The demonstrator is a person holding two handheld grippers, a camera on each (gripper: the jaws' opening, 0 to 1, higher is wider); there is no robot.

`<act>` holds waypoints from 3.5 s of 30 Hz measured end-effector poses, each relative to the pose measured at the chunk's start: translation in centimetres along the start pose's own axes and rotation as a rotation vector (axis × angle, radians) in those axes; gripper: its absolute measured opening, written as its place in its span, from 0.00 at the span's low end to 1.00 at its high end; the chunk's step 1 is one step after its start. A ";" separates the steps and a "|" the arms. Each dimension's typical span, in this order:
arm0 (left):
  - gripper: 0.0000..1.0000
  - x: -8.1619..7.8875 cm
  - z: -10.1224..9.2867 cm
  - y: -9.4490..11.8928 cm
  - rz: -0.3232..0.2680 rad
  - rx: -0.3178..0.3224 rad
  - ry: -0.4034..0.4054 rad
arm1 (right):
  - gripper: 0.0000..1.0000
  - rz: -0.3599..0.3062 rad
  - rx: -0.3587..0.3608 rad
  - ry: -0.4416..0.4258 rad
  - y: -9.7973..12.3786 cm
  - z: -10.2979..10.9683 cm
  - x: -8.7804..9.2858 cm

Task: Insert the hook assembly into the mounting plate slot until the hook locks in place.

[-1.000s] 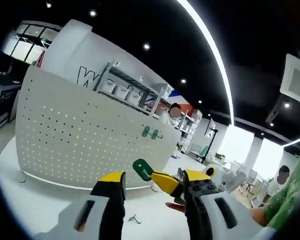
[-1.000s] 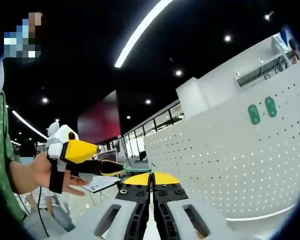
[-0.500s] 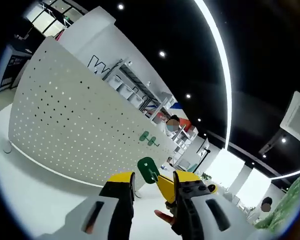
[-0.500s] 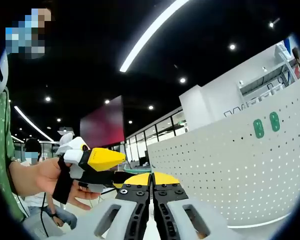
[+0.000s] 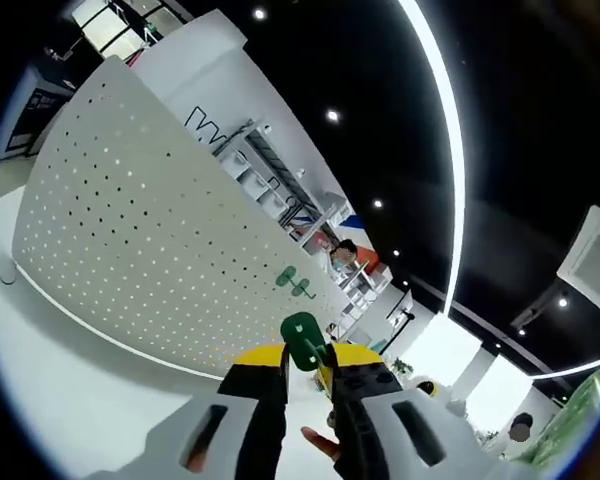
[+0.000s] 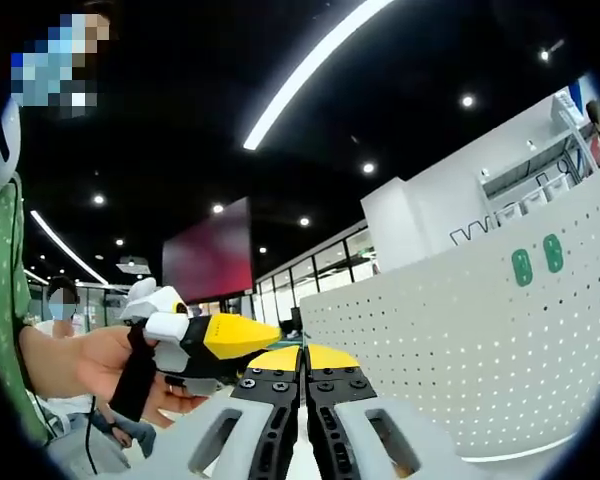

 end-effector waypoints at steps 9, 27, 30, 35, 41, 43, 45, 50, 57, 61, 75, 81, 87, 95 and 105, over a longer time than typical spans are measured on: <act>0.10 0.0 -0.1 0.0 0.000 0.006 0.011 | 0.00 -0.005 -0.017 0.009 0.1 0.5 0.1; 0.04 -0.3 -0.4 0.3 -0.010 0.003 -0.057 | 0.00 0.017 -0.020 0.014 0.3 1.1 0.3; 0.03 -0.6 -0.4 0.4 -0.017 0.002 -0.092 | 0.00 0.036 -0.025 0.025 0.4 1.4 0.6; 0.03 -0.6 -0.4 0.6 -0.015 -0.004 -0.131 | 0.00 0.054 -0.026 0.019 0.4 1.5 0.9; 0.02 -0.7 -0.4 0.8 -0.011 -0.008 -0.236 | 0.00 0.084 -0.019 0.040 0.2 1.6 1.4; 0.02 -0.9 -0.5 0.7 -0.009 -0.004 -0.312 | 0.00 0.102 -0.013 0.056 0.0 1.6 1.5; 0.02 -0.9 -0.7 0.7 0.004 0.004 -0.407 | 0.00 0.118 -0.011 0.069 -0.2 1.7 1.6; 0.02 -0.8 -1.4 0.6 0.025 0.026 -0.588 | 0.00 0.129 -0.005 0.070 -0.3 1.5 1.8; 0.02 -0.6 -1.5 0.6 0.046 0.042 -0.721 | 0.00 0.144 -0.004 0.068 -0.4 1.3 2.0; 0.02 -0.4 -1.7 0.5 0.062 0.049 -0.819 | 0.00 0.162 -0.013 0.103 -0.4 1.4 2.1; 0.09 -0.5 -1.8 0.4 0.057 0.052 -0.795 | 0.00 0.099 0.009 0.093 -0.4 1.2 1.4; 0.07 -0.3 -1.6 0.5 0.065 0.046 -0.787 | 0.00 0.105 0.003 0.096 -0.3 1.1 1.3; 0.05 -0.4 -1.8 0.4 0.056 0.051 -0.783 | 0.00 0.107 -0.002 0.089 -0.4 1.4 1.3; 0.04 -0.5 -1.9 0.5 0.053 0.057 -0.775 | 0.00 0.104 -0.006 0.098 -0.5 1.5 1.1; 0.03 -0.2 -2.2 0.5 0.048 0.074 -0.795 | 0.00 0.115 0.007 0.118 -0.2 1.6 0.9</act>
Point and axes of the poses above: the point that each gripper's makers call its tool centre point, and the gripper's own axes: y roughly backward along the fingers, z roughly to its left, x roughly out of its underside, the point moved 3 cm from there along y, roughly backward along the fingers, and after that the axes turned 14 degrees about -z, right-handed, at the moved point
